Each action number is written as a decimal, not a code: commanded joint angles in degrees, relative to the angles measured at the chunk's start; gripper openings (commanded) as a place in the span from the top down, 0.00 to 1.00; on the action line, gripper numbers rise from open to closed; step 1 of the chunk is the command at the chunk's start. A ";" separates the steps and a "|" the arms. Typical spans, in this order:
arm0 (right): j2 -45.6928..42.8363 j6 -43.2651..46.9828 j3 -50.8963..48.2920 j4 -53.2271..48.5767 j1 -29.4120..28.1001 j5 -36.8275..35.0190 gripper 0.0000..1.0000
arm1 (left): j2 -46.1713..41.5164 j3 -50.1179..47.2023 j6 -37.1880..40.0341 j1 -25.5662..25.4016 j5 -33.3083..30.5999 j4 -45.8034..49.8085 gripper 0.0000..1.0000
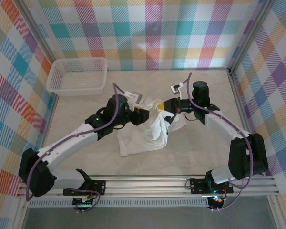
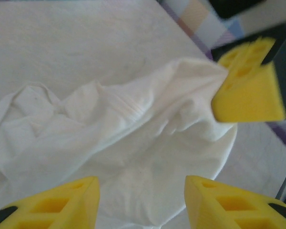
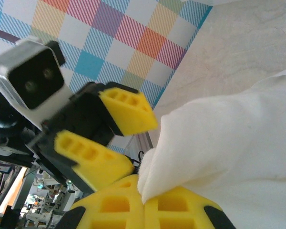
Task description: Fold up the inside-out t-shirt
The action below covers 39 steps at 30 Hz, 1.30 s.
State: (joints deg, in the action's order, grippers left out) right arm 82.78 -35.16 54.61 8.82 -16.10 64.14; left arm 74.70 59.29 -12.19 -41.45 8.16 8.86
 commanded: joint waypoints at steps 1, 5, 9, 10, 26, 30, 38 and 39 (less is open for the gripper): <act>-0.34 2.18 3.17 -3.40 0.19 1.46 1.00 | 5.28 2.77 6.61 -0.23 1.85 -2.13 0.50; -0.25 3.08 4.10 -5.87 0.19 1.84 1.00 | 11.30 7.04 10.98 -0.15 1.55 -1.11 0.50; -0.60 2.95 4.44 -6.58 0.11 1.88 1.00 | 15.49 10.49 12.12 0.50 0.74 -0.33 0.55; -0.69 3.24 4.53 -6.97 0.16 1.64 1.00 | 15.82 11.09 11.83 0.79 1.00 -0.55 0.62; 13.94 9.26 14.53 -20.79 7.58 -10.82 0.68 | 3.63 16.68 -15.90 7.62 30.78 2.97 1.00; 4.15 8.77 9.78 -22.07 7.70 -18.79 0.55 | 3.81 15.03 -16.50 8.23 29.81 2.30 1.00; -20.45 20.14 -5.08 -15.24 -4.82 -32.95 0.49 | 7.29 15.93 -17.57 8.54 29.71 2.26 1.00; -20.55 21.12 -4.89 -14.56 -7.30 -34.77 0.48 | 7.56 16.26 -17.56 8.49 29.24 2.78 1.00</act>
State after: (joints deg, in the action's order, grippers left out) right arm 62.70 -21.12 50.94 -8.73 -18.06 36.16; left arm 81.78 74.30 -28.95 -33.80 36.62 12.03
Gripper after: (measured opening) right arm 0.513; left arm 0.050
